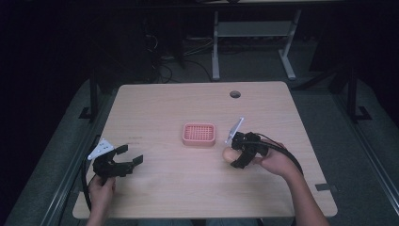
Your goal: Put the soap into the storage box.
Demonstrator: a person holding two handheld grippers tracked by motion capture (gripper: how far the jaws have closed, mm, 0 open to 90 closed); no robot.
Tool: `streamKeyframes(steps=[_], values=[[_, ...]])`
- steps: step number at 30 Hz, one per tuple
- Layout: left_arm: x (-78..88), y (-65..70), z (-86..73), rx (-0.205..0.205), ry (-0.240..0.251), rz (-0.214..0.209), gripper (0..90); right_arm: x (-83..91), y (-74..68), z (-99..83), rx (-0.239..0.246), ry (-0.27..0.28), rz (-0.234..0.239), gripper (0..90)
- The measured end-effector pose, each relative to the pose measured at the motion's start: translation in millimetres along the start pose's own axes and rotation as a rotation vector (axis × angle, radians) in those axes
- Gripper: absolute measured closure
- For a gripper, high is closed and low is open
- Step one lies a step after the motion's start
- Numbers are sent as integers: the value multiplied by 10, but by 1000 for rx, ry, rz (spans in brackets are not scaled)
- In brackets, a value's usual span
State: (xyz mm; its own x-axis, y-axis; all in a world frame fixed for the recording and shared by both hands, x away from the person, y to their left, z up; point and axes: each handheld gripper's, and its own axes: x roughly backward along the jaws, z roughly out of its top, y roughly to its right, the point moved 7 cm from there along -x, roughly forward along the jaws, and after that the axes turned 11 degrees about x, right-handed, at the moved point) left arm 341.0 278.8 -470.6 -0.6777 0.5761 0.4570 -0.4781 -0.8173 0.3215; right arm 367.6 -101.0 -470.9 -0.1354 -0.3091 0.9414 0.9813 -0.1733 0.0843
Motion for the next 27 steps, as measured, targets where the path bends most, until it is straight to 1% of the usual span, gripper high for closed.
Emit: streamKeyframes(steps=[4, 16, 26, 27], values=[[-3, 7, -1, 2, 2, -2, 142, 12, 29, 38, 3, 22, 4, 317], [-2, 9, 0, 4, 3, -4, 142, 2, 96, 63, -4, 37, 7, 317], [-1, 8, 1, 3, 3, -4, 143, 40, 151, 171, 15, 43, -4, 317], [-1, 8, 1, 5, 3, -4, 142, 46, 158, 197, 10, 56, 1, 317]])
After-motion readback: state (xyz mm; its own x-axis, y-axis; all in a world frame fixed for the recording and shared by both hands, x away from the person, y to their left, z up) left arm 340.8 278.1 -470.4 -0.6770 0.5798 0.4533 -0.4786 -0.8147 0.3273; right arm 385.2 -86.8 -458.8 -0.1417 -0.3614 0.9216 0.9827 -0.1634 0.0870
